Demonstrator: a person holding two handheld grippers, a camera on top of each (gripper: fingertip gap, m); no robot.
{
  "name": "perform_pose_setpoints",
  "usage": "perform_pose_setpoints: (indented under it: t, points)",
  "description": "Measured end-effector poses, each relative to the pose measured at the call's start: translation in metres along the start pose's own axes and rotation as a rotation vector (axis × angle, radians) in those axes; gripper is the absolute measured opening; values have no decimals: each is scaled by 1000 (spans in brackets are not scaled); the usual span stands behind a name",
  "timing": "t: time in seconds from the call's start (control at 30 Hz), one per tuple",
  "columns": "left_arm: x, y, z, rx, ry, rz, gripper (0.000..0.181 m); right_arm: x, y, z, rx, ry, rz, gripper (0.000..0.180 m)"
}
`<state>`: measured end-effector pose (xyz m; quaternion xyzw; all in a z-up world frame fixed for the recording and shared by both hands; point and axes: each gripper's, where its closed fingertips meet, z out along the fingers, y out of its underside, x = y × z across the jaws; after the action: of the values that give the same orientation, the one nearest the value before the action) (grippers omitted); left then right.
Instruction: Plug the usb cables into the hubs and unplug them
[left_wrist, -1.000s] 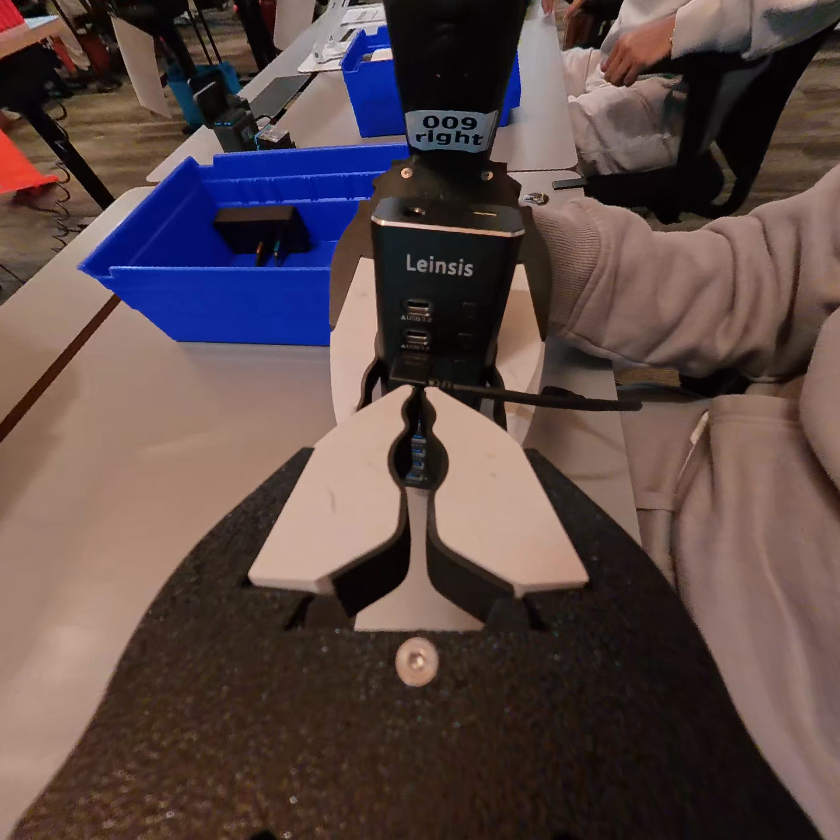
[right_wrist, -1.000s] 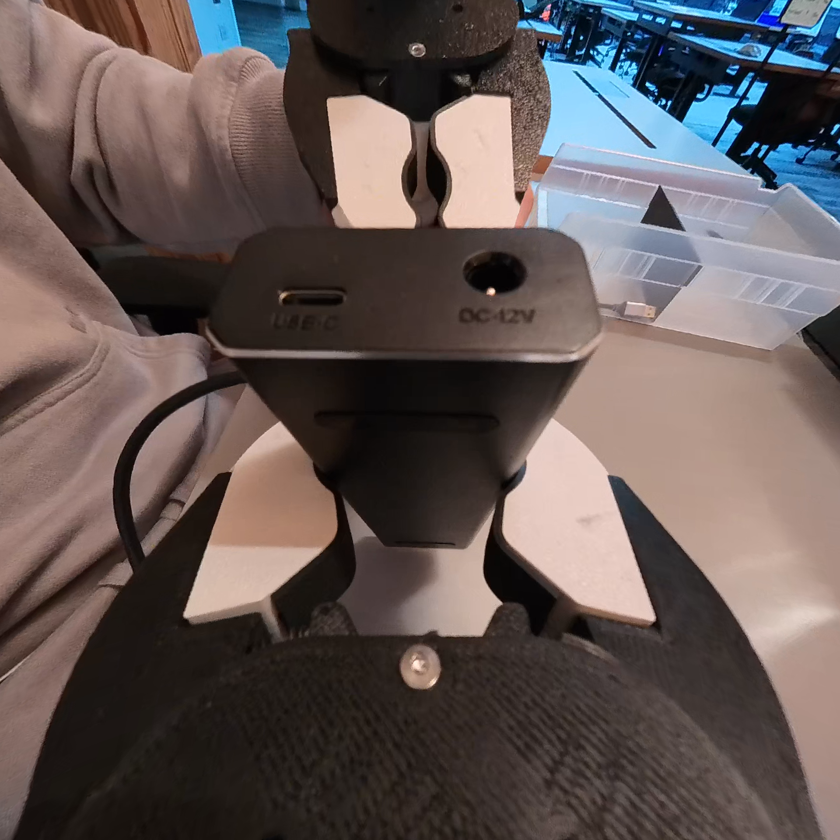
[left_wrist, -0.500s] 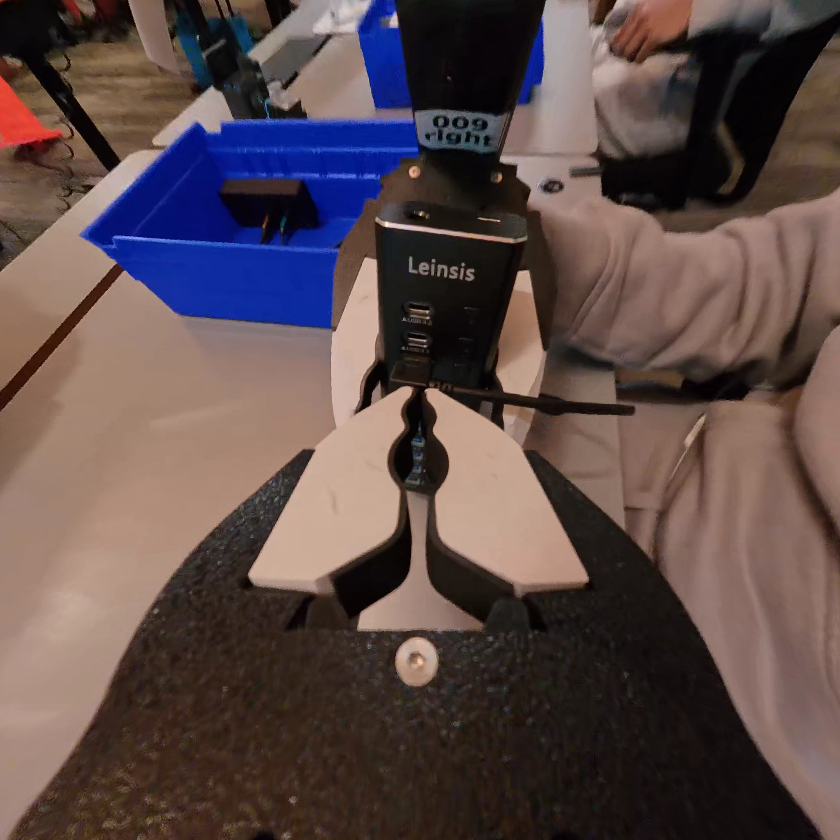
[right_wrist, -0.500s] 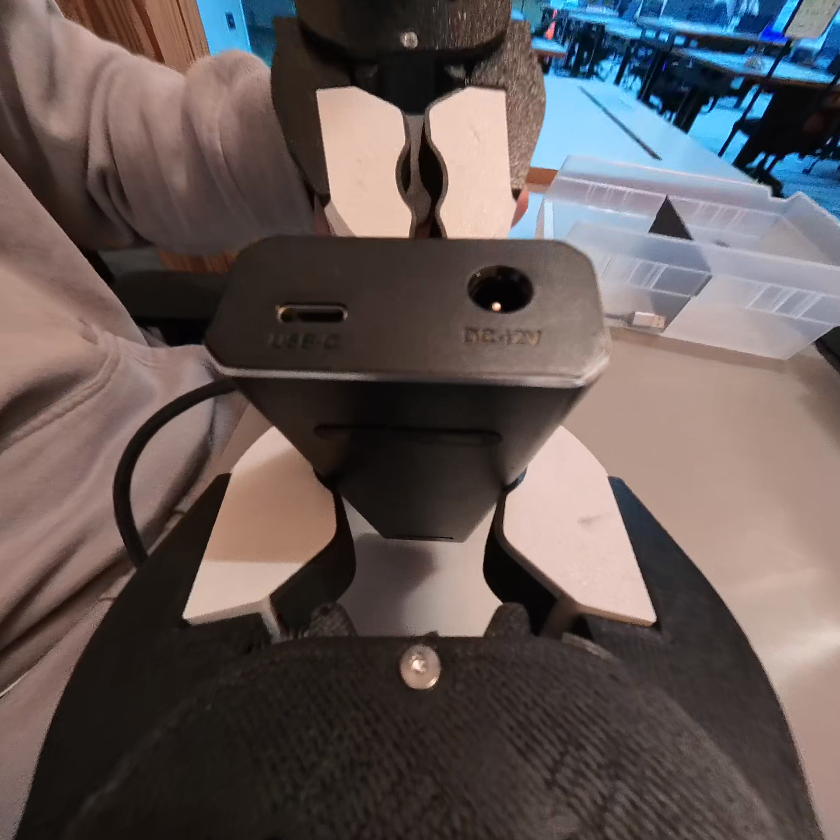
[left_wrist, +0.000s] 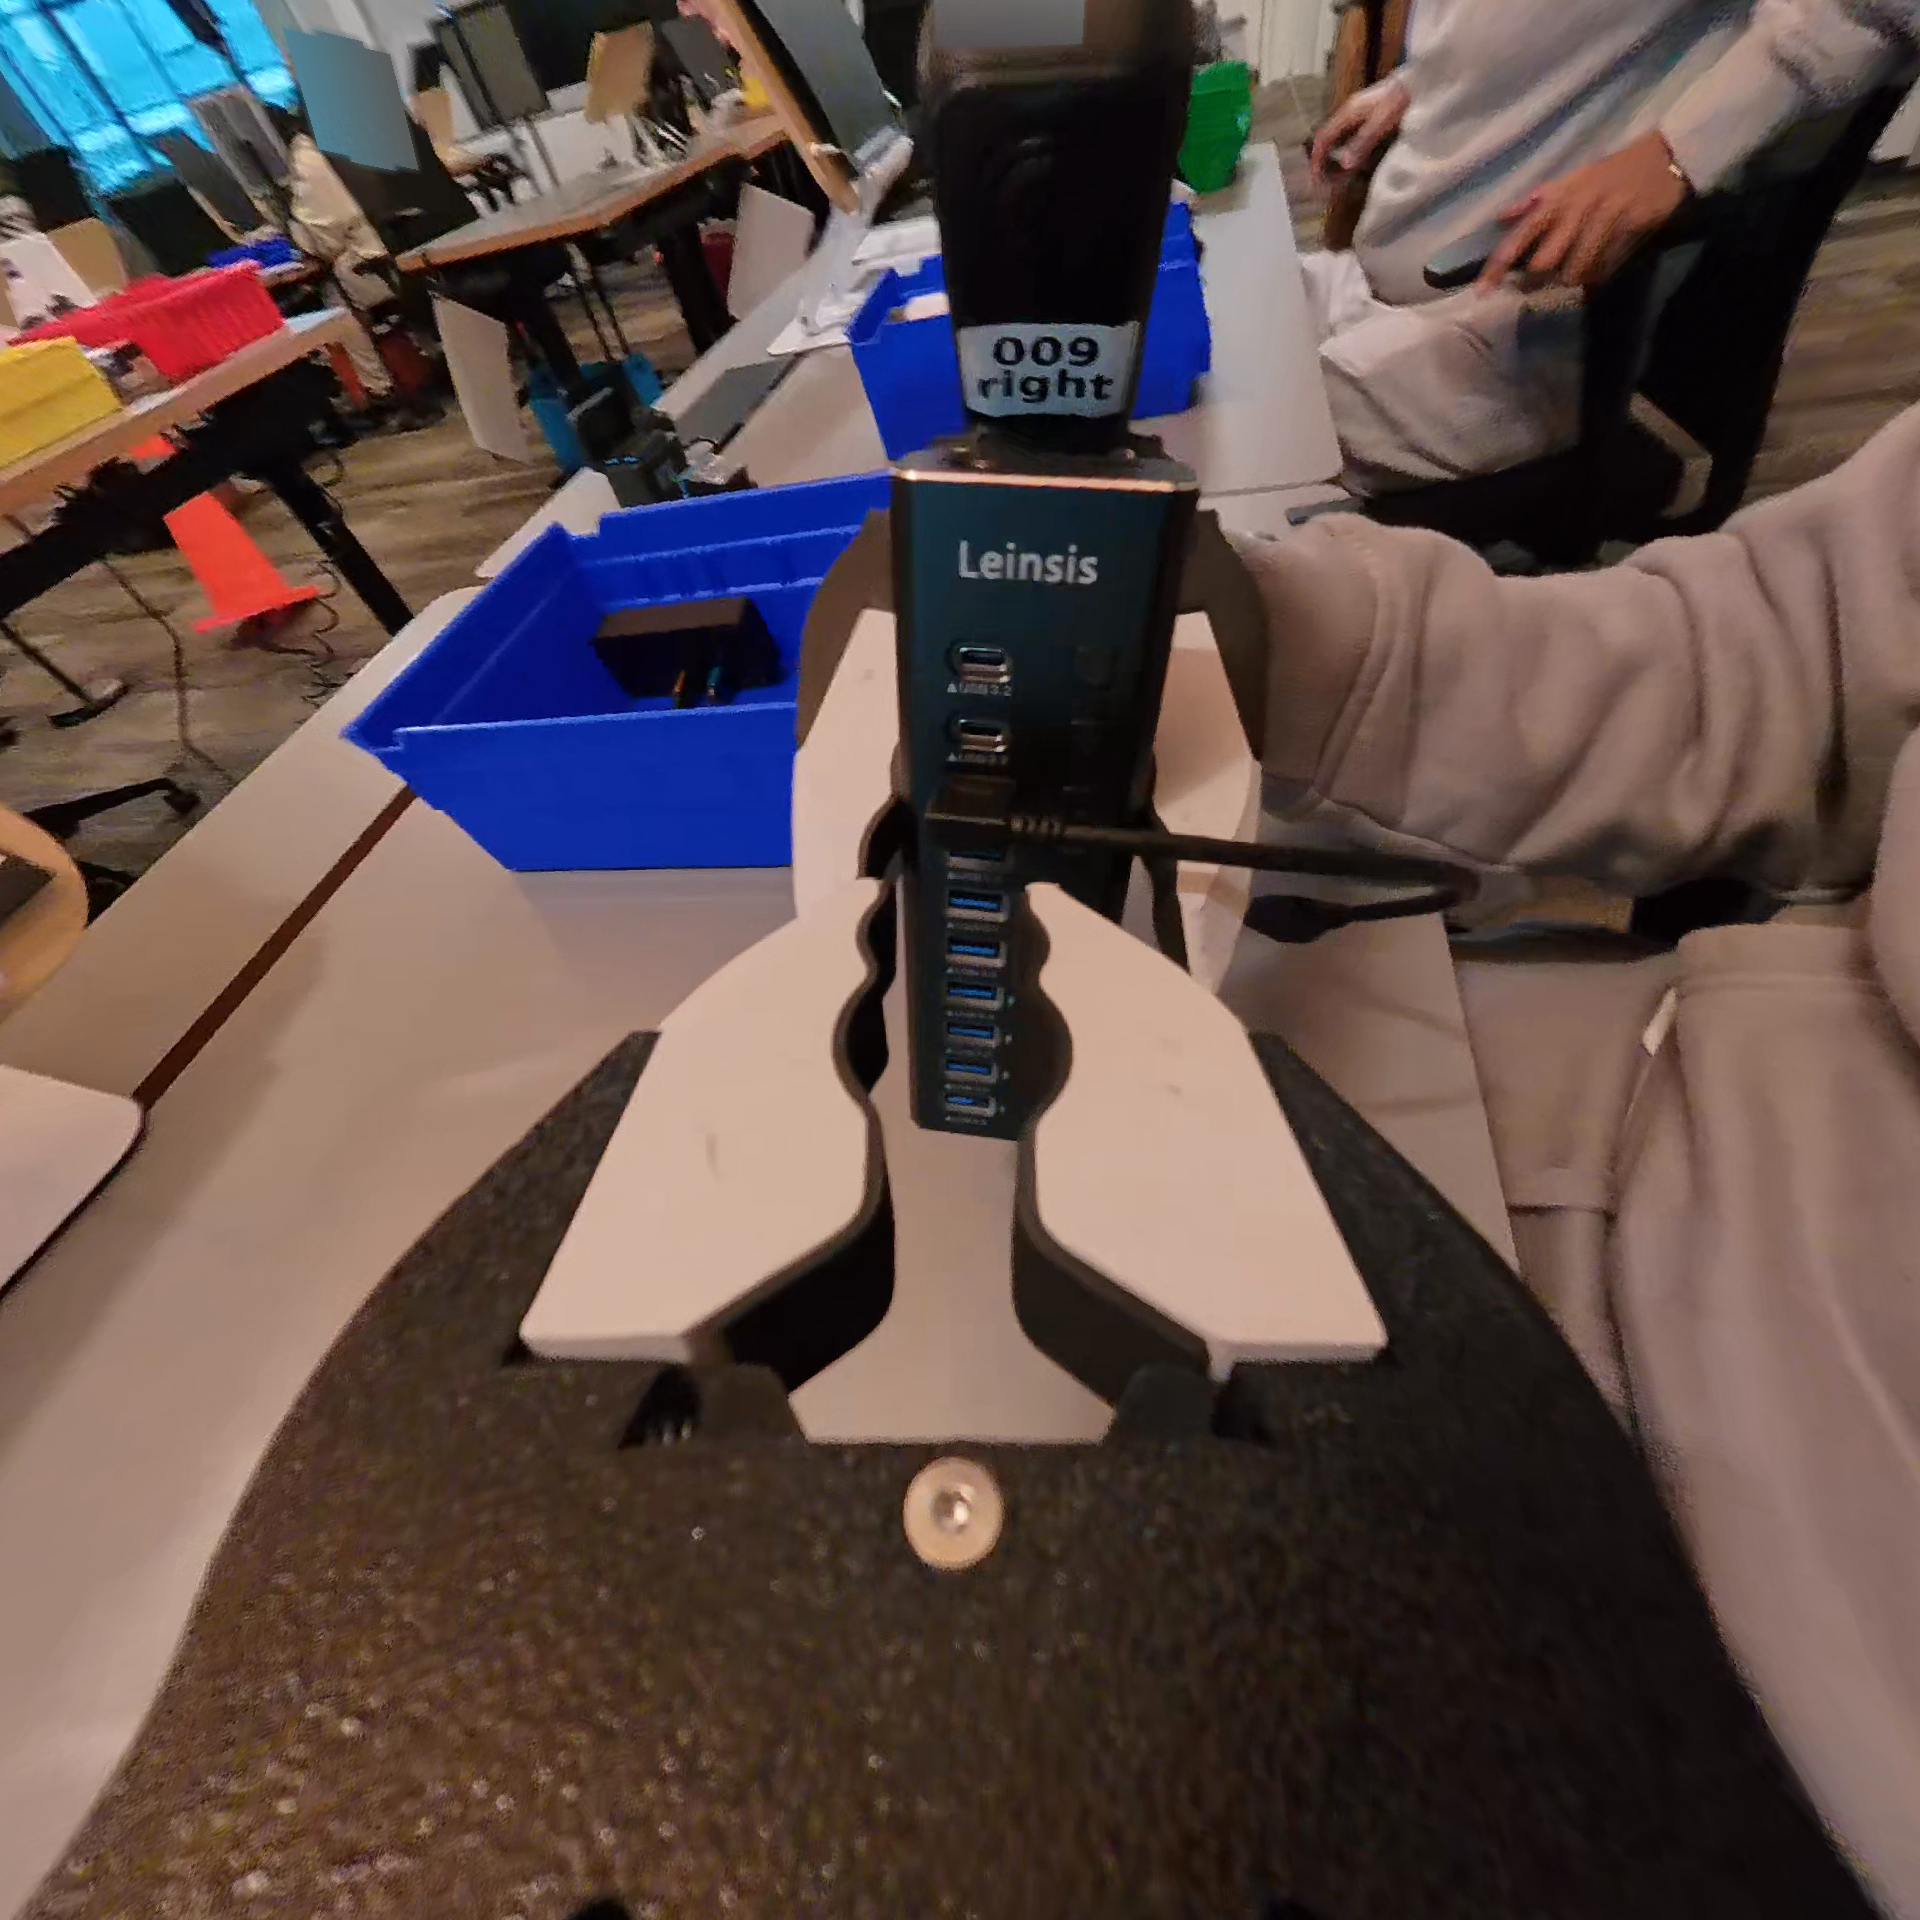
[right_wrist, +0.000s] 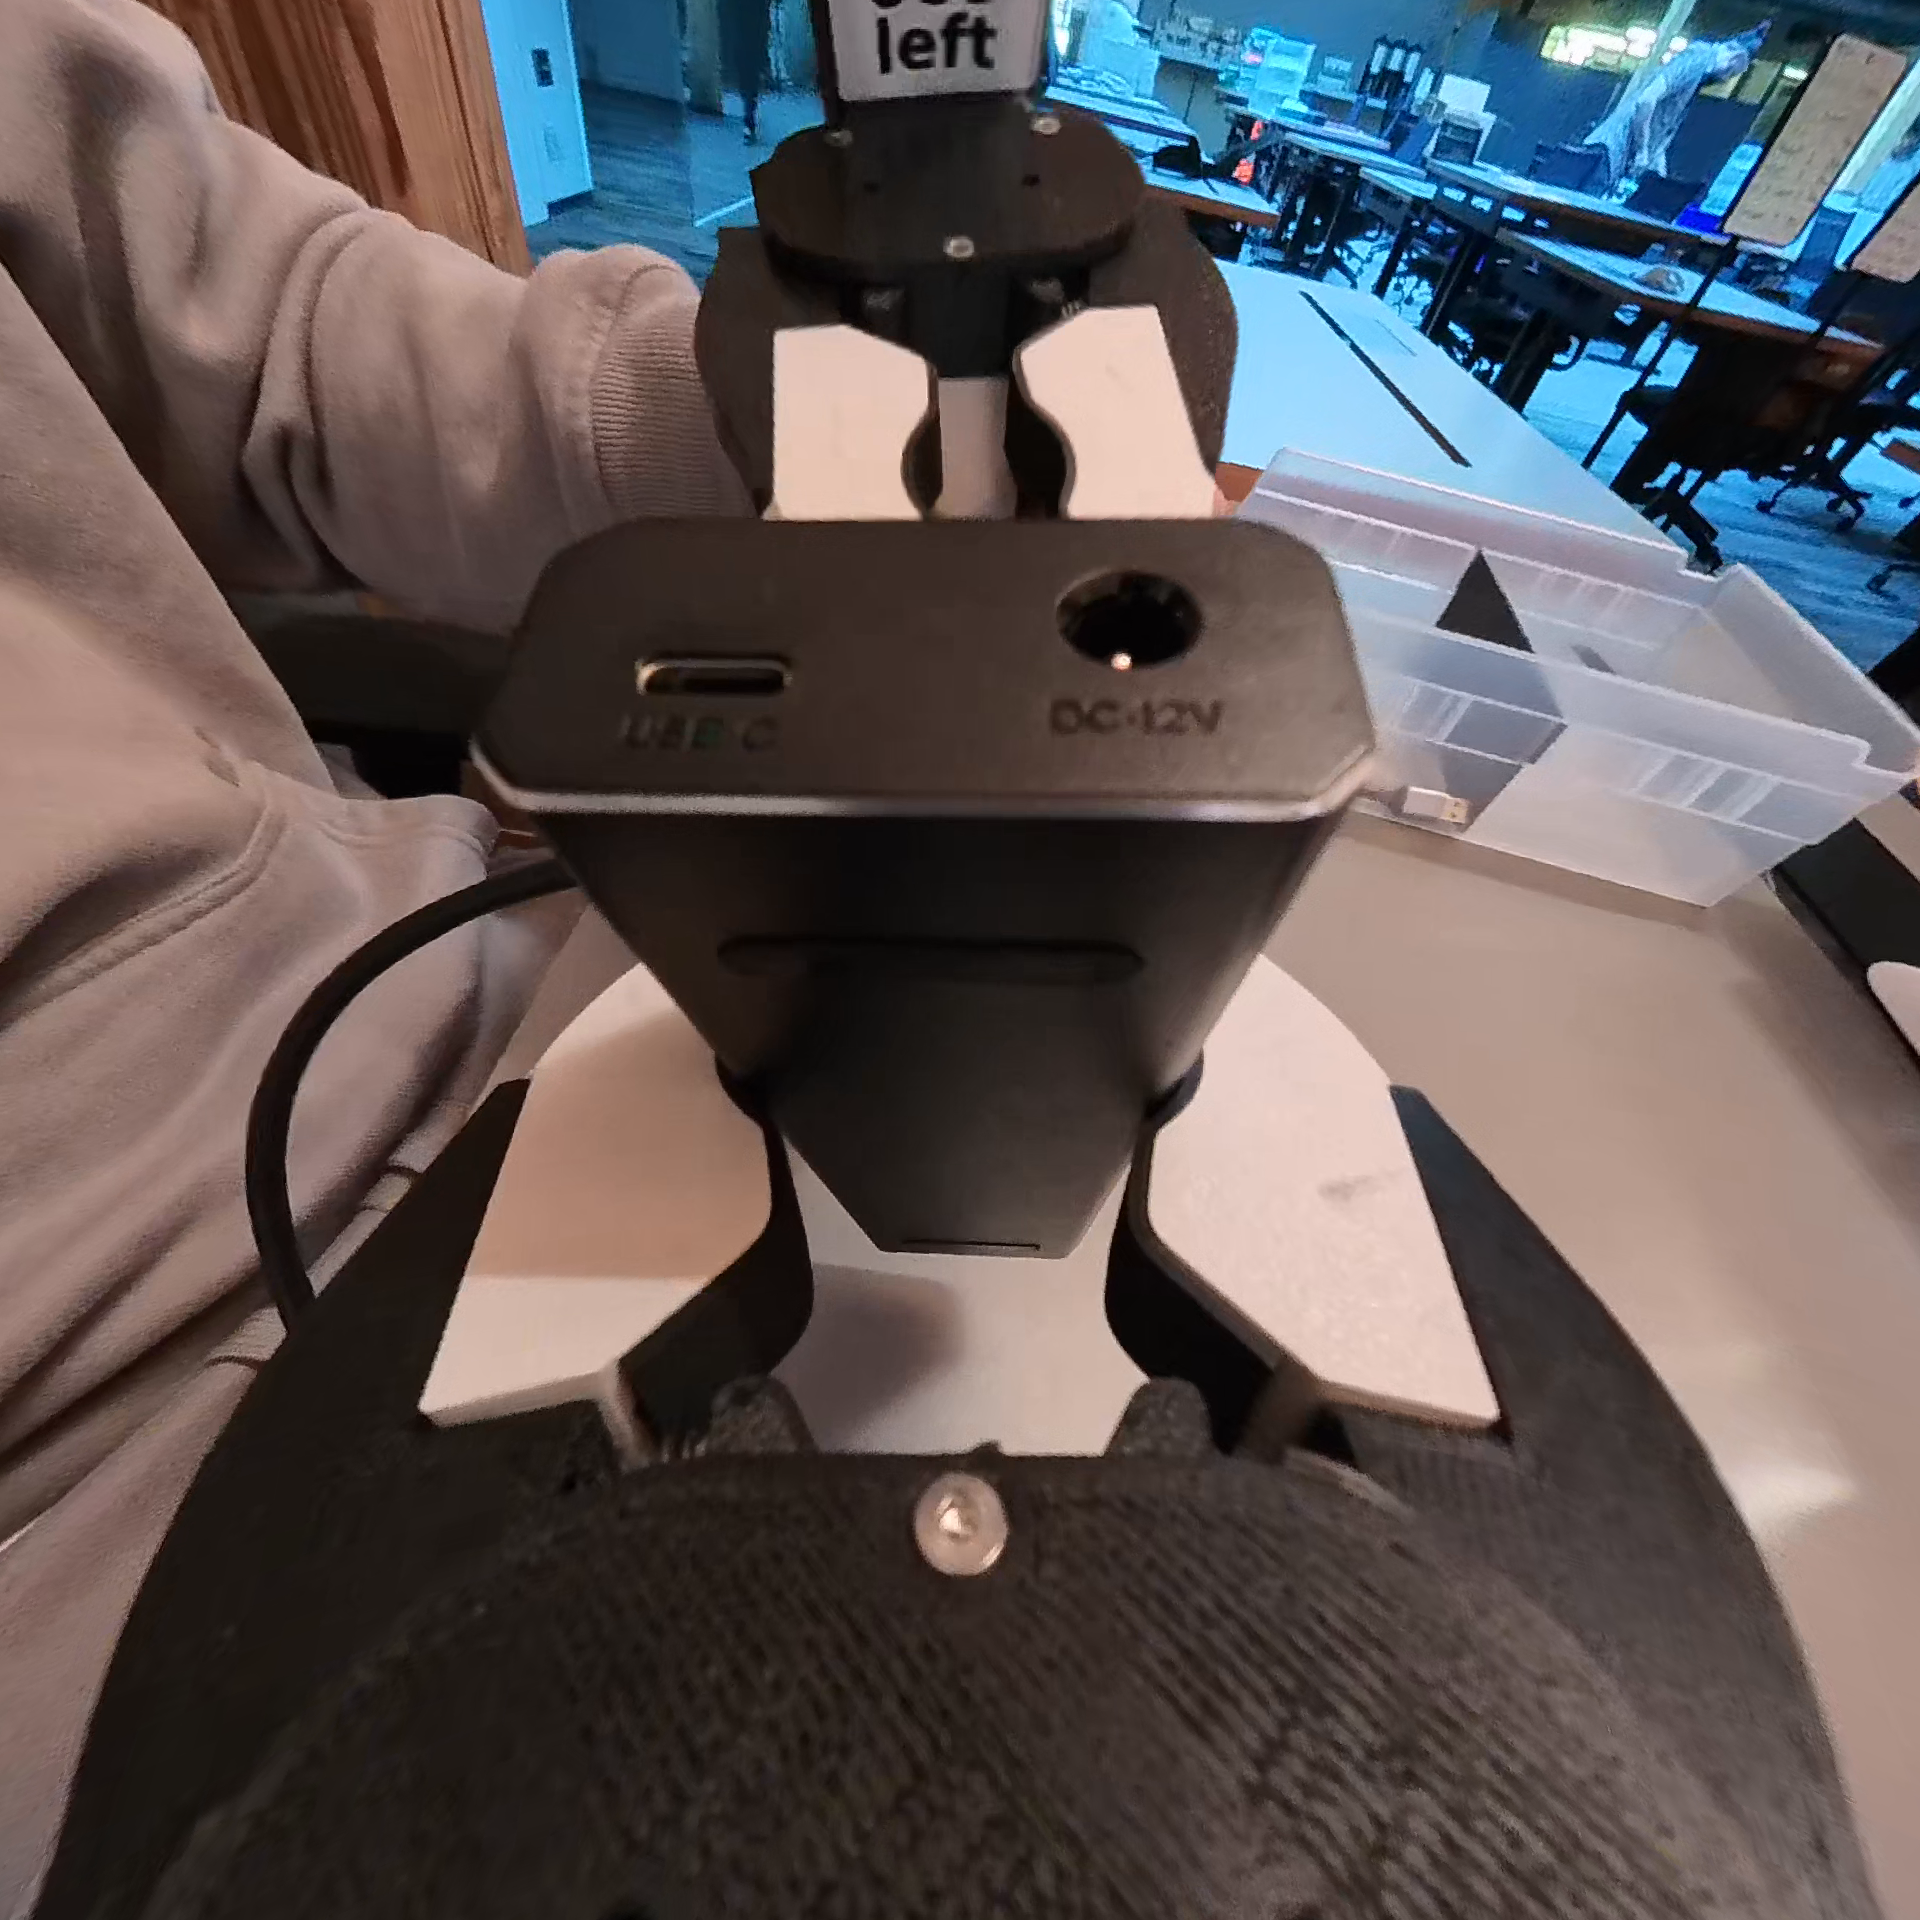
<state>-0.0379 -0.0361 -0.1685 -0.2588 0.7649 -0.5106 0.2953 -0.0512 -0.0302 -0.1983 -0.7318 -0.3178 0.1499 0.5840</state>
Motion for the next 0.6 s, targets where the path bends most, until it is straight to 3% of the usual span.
perform_pose_setpoints:
  t: [0.27, 0.4, 0.6]
  points:
    - [16, -2, 5, 18, 82, -1, 15, -16, -1, 5, -14, -84, -12, 72]
    - [23, 6, 5, -59, 116, 22, 15, -21, 6, 9, -37, -109, -31, 72]
    - [20, 10, 12, -108, 71, 55, 16, -19, 1, 10, 10, -117, 8, 72]
